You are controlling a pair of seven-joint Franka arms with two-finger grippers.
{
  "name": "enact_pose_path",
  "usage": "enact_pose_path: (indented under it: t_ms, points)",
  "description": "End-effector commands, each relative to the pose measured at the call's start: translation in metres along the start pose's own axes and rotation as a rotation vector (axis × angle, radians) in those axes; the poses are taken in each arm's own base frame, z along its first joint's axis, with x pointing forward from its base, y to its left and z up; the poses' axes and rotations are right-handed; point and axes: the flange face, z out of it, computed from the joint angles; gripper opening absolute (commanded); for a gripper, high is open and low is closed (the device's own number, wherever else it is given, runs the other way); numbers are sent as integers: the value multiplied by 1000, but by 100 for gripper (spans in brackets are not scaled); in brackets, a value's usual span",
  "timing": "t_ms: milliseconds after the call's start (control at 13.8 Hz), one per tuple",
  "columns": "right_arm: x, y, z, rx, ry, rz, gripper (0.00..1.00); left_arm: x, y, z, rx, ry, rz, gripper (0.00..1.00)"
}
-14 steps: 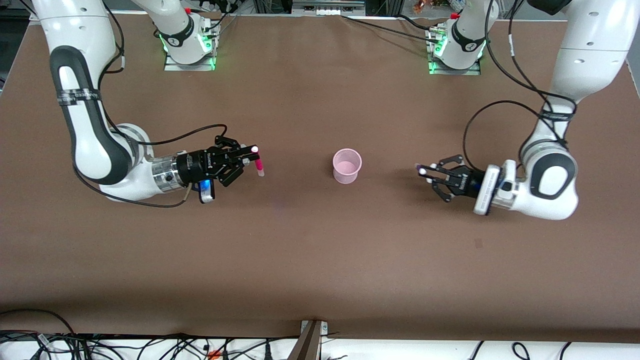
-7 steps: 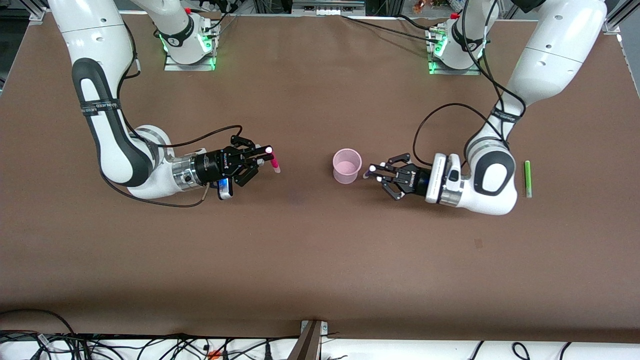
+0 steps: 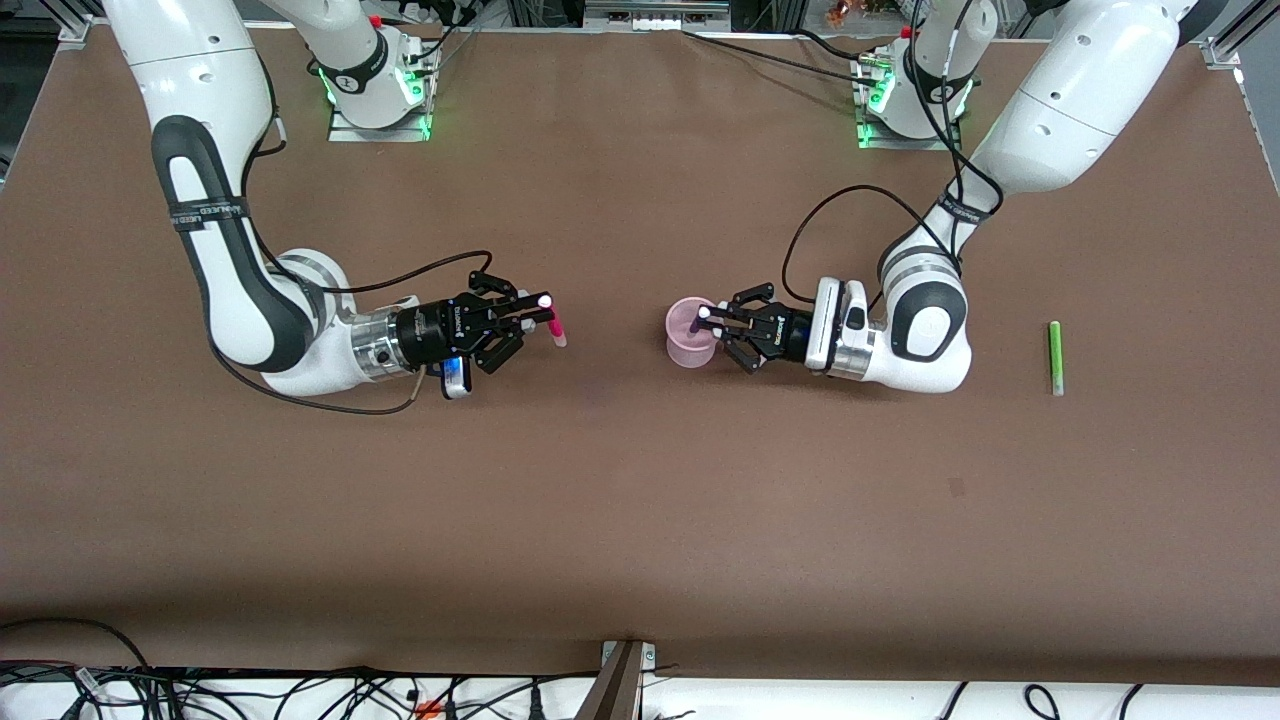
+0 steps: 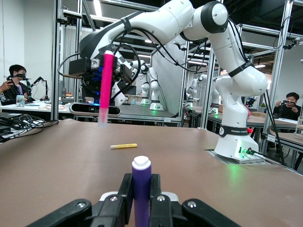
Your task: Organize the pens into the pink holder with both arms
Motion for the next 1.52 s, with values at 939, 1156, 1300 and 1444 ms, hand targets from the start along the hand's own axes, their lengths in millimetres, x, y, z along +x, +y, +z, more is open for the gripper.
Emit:
enact_pose_path:
  t_ms: [939,1156,1300,1444]
  points:
    - [24,22,162,189,99,23,0,70,11,-113,-100,-131,-619,100]
    - [41,37,187,201,134,-15,0,84,-1,-158,-64,-324,-736,100]
    - [51,46,201,199,170,-24,0,111,-9,-188,-67,-511,-799,100]
    - [63,55,211,193,185,-39,0,133,-14,-215,-33,-700,-833,100]
